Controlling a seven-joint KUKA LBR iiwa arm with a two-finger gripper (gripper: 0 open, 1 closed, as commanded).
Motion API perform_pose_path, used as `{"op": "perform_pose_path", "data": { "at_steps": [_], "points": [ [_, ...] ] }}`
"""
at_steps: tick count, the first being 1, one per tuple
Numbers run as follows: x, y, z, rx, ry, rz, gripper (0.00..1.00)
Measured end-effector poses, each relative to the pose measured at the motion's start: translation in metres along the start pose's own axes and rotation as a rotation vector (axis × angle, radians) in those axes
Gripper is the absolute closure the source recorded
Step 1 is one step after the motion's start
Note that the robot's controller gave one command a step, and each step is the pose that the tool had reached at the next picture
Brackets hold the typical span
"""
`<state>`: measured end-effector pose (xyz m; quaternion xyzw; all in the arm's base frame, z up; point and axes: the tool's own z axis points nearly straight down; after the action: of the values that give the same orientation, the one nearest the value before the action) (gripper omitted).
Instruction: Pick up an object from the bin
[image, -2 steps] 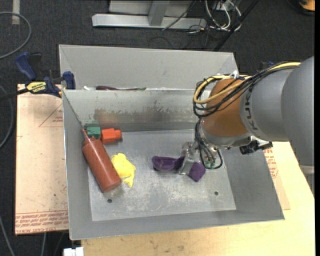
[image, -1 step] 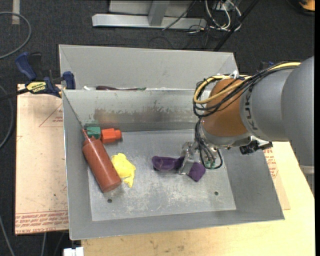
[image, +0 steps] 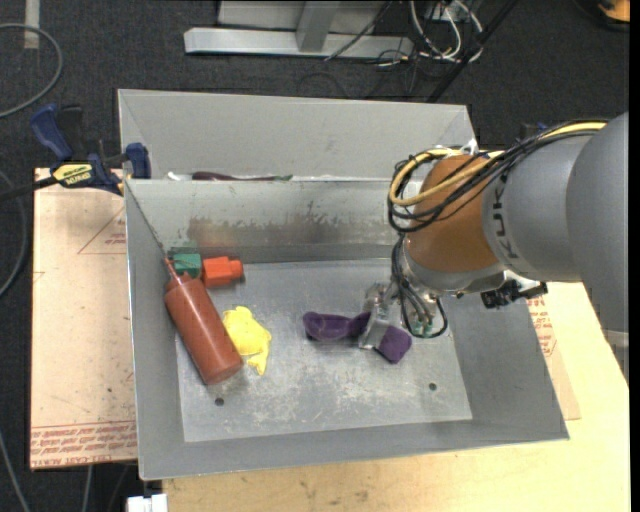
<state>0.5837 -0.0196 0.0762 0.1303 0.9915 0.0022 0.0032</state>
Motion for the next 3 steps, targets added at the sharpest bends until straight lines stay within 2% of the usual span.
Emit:
{"op": "perform_pose_path", "data": {
  "at_steps": [3],
  "points": [
    [-0.002,0.001,-0.037,-0.002,-0.006,-0.001,1.0]
  ]
}}
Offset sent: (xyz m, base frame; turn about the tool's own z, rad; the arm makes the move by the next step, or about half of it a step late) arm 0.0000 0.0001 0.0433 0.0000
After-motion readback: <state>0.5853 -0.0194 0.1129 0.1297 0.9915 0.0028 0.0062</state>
